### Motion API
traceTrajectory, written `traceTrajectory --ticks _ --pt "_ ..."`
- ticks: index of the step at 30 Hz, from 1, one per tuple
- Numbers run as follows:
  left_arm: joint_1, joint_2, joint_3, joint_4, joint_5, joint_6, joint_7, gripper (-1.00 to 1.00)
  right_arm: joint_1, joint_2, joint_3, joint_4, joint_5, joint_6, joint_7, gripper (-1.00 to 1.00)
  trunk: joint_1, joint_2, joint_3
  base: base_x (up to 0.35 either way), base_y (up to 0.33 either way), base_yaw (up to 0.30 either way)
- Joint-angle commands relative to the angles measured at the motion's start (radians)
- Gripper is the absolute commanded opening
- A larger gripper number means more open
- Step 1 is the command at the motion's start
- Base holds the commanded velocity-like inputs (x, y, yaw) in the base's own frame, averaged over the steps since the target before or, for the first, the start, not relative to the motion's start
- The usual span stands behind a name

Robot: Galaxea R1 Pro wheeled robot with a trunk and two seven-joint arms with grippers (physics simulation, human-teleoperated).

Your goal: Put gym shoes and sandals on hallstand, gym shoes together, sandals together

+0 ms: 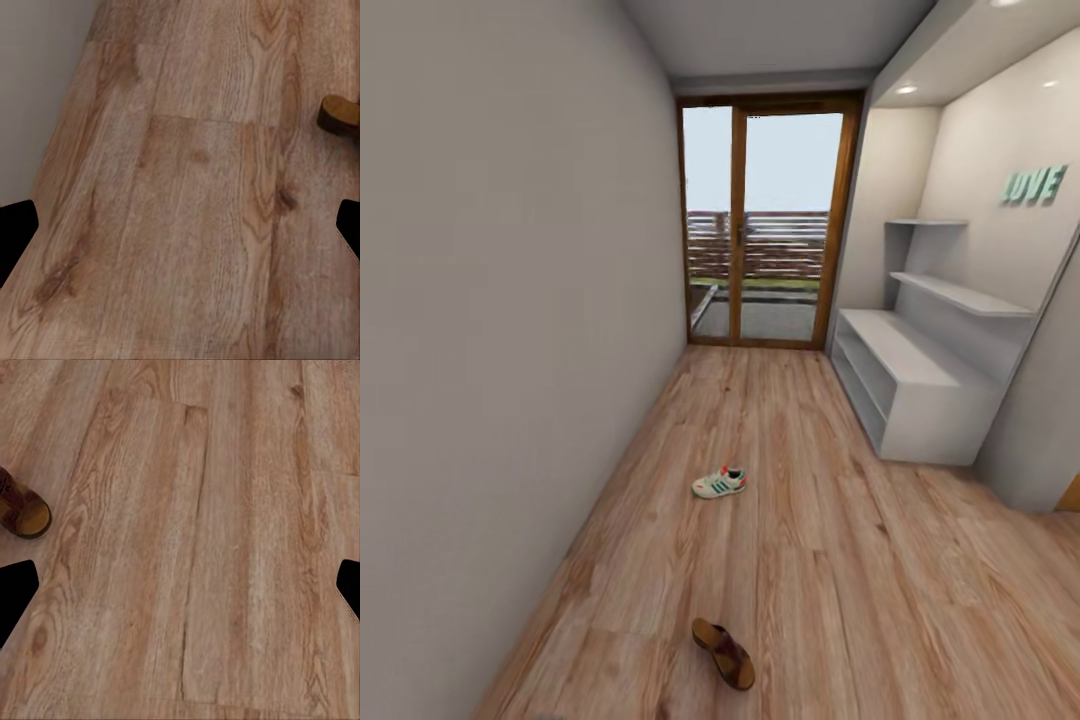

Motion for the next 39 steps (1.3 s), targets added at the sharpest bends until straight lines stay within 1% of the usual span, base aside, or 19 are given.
traceTrajectory --ticks 1,9,13,39 --pt "-0.001 0.0 0.001 0.001 0.001 -0.003 0.0 1.0 -0.001 0.0 0.0 0.0 0.0 -0.003 0.0 1.0 0.0 0.0 -0.002 0.307 -0.118 0.0" --pt "0.0 0.0 0.001 0.001 0.001 -0.003 0.001 1.0 -0.001 0.0 0.0 0.001 0.0 -0.002 0.0 1.0 0.0 0.0 -0.004 0.3 -0.134 -0.004" --pt "0.0 0.0 0.001 0.001 0.001 -0.003 0.001 1.0 -0.001 0.0 0.0 0.002 0.0 -0.002 0.0 1.0 0.0 0.0 -0.005 0.296 -0.141 -0.109" --pt "0.0 0.0 0.002 0.001 0.001 -0.003 0.0 1.0 -0.001 0.0 -0.001 0.001 0.0 -0.002 0.0 1.0 0.0 0.0 -0.021 0.283 -0.166 -0.268"
